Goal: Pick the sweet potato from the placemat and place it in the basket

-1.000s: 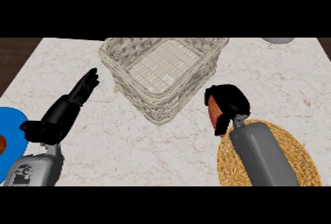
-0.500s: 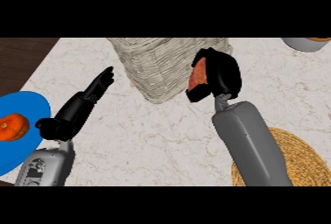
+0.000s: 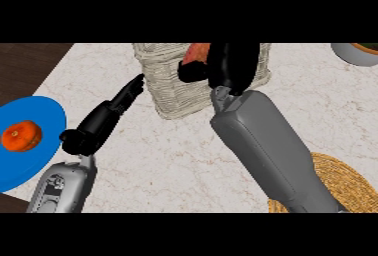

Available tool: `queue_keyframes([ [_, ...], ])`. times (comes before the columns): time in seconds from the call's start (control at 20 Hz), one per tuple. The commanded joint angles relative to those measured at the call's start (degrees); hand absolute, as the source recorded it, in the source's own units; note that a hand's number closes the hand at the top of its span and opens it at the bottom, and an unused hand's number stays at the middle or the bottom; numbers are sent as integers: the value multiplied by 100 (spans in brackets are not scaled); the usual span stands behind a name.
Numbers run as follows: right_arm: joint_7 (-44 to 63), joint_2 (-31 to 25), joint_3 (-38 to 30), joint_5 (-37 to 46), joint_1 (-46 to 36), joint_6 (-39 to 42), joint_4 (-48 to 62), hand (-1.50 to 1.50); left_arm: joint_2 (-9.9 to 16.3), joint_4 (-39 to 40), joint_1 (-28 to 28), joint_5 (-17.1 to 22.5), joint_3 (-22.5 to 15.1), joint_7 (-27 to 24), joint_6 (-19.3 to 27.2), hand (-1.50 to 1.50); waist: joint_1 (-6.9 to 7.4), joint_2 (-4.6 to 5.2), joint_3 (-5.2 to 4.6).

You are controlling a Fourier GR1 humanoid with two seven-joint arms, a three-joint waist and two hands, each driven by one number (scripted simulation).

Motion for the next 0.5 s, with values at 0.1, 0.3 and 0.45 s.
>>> queue_keyframes([
  [0.1,1693,8,415,483,-1065,-320,622,150,6,147,-135,-65,37,3,60,0,-56,40,-31],
  [0.3,2109,7,400,644,-1695,-243,1074,150,-24,137,-146,-29,10,-6,25,0,-27,56,-31],
  [0.45,2398,7,380,751,-1935,-427,1370,150,-2,262,-145,-113,55,-90,104,0,-157,100,-20],
])
